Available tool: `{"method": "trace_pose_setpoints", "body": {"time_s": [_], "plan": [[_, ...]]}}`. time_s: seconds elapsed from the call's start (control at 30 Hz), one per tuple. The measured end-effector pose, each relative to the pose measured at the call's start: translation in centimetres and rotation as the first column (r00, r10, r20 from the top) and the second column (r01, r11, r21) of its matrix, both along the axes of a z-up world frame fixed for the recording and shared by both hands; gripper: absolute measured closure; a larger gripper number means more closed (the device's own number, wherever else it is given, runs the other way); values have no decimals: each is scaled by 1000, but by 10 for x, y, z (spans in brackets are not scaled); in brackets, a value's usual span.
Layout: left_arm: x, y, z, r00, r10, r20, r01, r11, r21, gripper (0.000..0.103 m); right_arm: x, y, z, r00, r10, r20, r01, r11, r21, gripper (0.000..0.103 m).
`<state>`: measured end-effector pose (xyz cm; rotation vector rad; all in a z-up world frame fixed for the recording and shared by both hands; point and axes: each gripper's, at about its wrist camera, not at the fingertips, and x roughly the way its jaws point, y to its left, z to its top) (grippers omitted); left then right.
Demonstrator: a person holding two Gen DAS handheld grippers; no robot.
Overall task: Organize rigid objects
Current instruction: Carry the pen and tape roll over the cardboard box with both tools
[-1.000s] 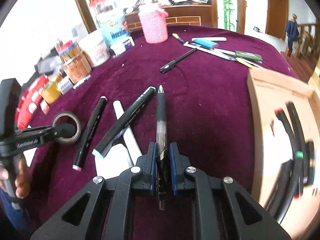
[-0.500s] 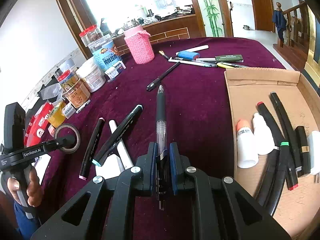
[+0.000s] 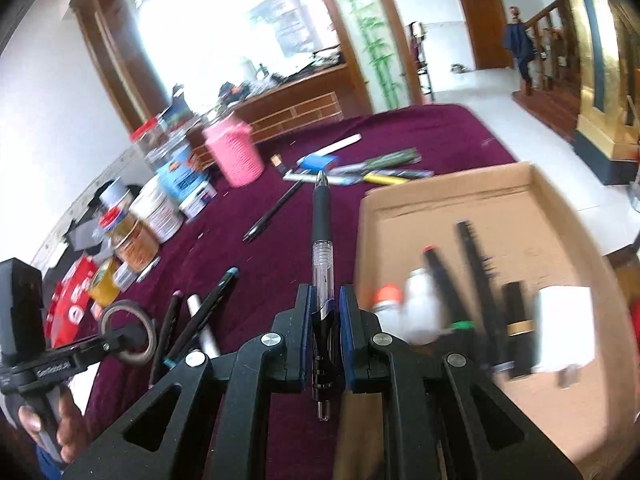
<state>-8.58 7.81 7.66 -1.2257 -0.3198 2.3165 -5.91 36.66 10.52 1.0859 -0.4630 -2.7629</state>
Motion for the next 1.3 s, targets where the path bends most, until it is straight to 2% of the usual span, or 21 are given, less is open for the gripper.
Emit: {"method": "trace_pose_setpoints", "body": {"time_s": [0.23, 0.37, 0.57, 0.7, 0.8, 1.03, 1.3], "plan": [[3, 84, 9, 989, -144, 31, 143, 989, 50, 88, 1, 52, 1, 993, -118, 28, 117, 992, 39, 91], [10, 140, -6, 964, -246, 98, 236, 966, 106, 88, -3, 71, -5, 982, -181, 58, 178, 983, 53, 91], [24, 196, -21, 932, -329, 151, 313, 942, 118, 88, -8, 100, -13, 966, -243, 91, 239, 970, 48, 91], [32, 215, -32, 918, -355, 177, 341, 934, 103, 88, -14, 108, -21, 963, -235, 134, 230, 972, 55, 91], [33, 224, -40, 915, -356, 190, 345, 934, 89, 88, -15, 111, -25, 966, -208, 156, 207, 978, 26, 91], [37, 226, -46, 919, -345, 191, 338, 939, 70, 88, -17, 106, -32, 961, -189, 201, 181, 982, 57, 91], [48, 227, -38, 928, -351, 124, 351, 936, 25, 88, -17, 100, -35, 960, -180, 216, 165, 982, 87, 91]]}}
